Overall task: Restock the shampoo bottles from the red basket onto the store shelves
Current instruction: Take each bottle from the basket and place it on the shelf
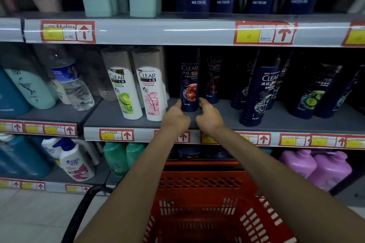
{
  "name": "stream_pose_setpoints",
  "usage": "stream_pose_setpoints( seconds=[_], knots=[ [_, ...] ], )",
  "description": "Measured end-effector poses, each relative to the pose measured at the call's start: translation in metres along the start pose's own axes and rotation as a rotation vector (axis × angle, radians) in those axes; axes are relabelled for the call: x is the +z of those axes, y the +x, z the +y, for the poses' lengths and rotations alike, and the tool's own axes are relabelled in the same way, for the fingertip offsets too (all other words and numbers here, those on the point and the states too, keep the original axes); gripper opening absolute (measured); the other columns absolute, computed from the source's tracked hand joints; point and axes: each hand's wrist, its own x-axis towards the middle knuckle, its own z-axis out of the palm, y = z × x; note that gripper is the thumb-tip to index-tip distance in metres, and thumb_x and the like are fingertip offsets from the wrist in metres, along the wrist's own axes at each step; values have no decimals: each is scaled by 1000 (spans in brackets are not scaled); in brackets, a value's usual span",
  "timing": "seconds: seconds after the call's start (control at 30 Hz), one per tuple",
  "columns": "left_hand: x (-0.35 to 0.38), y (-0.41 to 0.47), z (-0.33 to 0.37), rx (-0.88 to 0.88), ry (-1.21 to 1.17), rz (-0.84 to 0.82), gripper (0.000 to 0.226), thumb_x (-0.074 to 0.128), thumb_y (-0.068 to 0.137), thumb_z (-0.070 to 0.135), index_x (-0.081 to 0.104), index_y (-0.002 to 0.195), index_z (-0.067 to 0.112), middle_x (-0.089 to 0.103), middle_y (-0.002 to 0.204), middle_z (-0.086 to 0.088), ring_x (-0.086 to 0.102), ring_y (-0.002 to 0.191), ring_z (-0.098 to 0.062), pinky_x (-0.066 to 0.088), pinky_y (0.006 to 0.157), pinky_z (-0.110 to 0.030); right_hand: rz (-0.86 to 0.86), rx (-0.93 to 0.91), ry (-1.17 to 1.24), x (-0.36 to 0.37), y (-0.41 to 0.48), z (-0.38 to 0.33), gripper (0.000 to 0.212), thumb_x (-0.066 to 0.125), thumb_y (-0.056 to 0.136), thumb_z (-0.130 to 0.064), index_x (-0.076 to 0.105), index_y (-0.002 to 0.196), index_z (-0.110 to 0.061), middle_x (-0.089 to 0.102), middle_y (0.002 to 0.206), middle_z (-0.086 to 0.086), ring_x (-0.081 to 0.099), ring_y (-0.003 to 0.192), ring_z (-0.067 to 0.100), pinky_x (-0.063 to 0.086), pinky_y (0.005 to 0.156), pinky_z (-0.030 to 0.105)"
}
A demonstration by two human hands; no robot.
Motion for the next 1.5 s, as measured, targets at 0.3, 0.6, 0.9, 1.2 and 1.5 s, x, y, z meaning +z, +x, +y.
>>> stream_pose_setpoints(
  seconds=[0.3,0.6,0.9,1.2,1.5],
  knots=[
    [0,-1,2,6,26,-29,86,46,63,18,46,148,36,66,135,-5,63,122,-28,52,106,-45,-14,-6,-29,0,-1,1,69,47,89,3,37,152,-21,62,138,13,58,124,35,50,103,47],
    [2,-14,6,22,18,10,75,59,69,7,52,143,18,64,133,-12,60,125,-33,51,107,-48,-60,-36,9,-14,-8,2,56,56,97,-3,42,150,-15,57,144,12,53,133,31,43,108,37],
    [-14,-87,27,261,429,101,72,71,89,33,43,154,27,60,145,-3,58,129,-27,51,103,-44,-116,-165,-199,-67,-60,3,80,70,94,-13,26,161,-19,41,158,10,39,145,28,34,114,32],
    [4,-163,22,302,679,98,81,60,90,65,37,158,26,42,162,2,37,148,-21,39,117,-41,-58,-155,-455,-133,-120,46,96,79,85,-21,20,161,-18,36,156,13,36,144,34,40,114,45],
    [87,-153,97,399,704,45,96,61,88,68,16,163,29,35,164,-1,39,146,-26,46,109,-45,-119,4,-485,-184,-136,90,104,82,82,-28,16,162,-22,29,159,20,30,148,38,37,117,44]
  ],
)
